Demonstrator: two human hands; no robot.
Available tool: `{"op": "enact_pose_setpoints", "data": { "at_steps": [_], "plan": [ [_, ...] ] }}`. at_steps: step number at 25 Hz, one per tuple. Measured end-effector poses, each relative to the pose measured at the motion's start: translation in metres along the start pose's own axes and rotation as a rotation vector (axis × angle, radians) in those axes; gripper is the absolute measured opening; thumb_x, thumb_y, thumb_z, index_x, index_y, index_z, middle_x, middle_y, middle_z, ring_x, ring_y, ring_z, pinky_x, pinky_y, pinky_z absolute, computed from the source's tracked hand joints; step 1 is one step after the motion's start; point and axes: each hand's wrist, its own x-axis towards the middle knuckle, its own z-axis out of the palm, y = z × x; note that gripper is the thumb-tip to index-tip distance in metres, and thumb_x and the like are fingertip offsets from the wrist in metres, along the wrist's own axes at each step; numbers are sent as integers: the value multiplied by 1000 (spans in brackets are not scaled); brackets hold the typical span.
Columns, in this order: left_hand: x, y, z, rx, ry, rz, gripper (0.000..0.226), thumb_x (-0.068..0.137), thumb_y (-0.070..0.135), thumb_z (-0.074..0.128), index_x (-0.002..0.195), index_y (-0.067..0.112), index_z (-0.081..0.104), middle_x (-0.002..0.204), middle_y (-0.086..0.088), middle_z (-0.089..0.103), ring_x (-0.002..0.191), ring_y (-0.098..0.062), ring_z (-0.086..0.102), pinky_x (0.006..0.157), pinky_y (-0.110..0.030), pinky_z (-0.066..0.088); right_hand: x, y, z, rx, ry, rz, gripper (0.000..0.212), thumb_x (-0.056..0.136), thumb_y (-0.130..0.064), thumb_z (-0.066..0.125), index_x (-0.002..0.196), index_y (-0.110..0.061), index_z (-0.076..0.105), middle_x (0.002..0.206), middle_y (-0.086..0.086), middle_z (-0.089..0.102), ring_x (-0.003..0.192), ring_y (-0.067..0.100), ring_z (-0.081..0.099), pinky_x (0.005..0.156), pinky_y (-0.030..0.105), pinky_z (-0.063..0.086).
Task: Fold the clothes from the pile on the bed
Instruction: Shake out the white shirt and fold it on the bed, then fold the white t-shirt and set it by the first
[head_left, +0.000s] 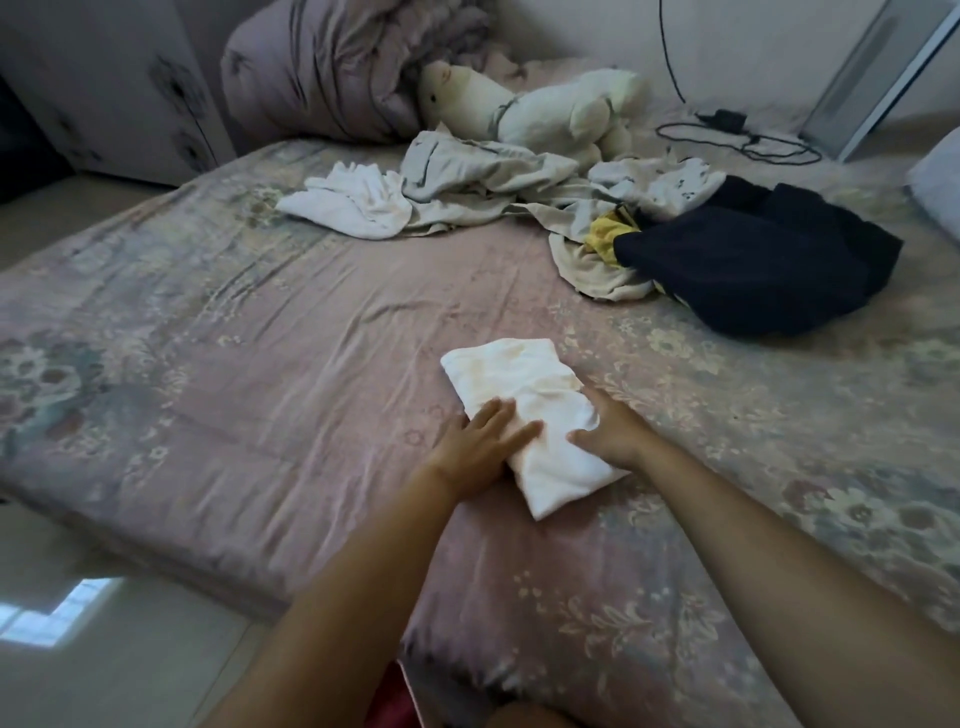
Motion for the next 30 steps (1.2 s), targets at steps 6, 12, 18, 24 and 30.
{"op": "enact_pose_setpoints", "data": {
  "at_steps": [6, 12, 18, 24, 30],
  "plan": [
    [18, -31, 2, -13, 237, 344, 42, 85, 20, 52, 127, 22, 46, 122, -27, 58, 115, -43, 56, 85, -53, 52, 28, -4, -6, 186, -88, 118, 94, 58, -22, 83, 139, -14, 37, 135, 3, 50, 118, 19, 50, 93, 28, 46],
    [-38, -159, -33, 136, 496, 273, 43, 86, 19, 50, 128, 21, 46, 125, -23, 58, 117, -35, 57, 91, -46, 49, 52, -123, 53, 355, 13, -157, 69, 77, -6, 71, 137, -21, 40, 121, -8, 52, 106, 7, 48, 73, 15, 41],
    [-134, -293, -64, 137, 490, -268, 58, 83, 15, 50, 140, 19, 38, 141, -21, 45, 132, -36, 40, 98, -55, 41, 129, -298, 132, 85, 95, -451, 62, 86, -27, 61, 142, -26, 35, 130, 10, 49, 116, 28, 52, 90, 31, 41],
    [-125, -282, -35, -93, 165, -741, 58, 94, 28, 29, 150, 26, 14, 159, -8, 2, 146, -23, 5, 111, -55, 14, 136, -273, 199, -602, -45, -516, 55, 97, -42, 38, 147, -25, 23, 151, 10, 24, 138, 27, 26, 108, 45, 27],
    [-28, -242, -37, 24, 254, -420, 72, 84, 40, 9, 142, 8, 38, 148, -19, 35, 137, -31, 34, 111, -49, 25, 154, -209, 161, -625, -36, -619, 59, 92, -52, 23, 141, -23, 39, 144, 8, 38, 130, 26, 38, 105, 32, 33]
  ]
}}
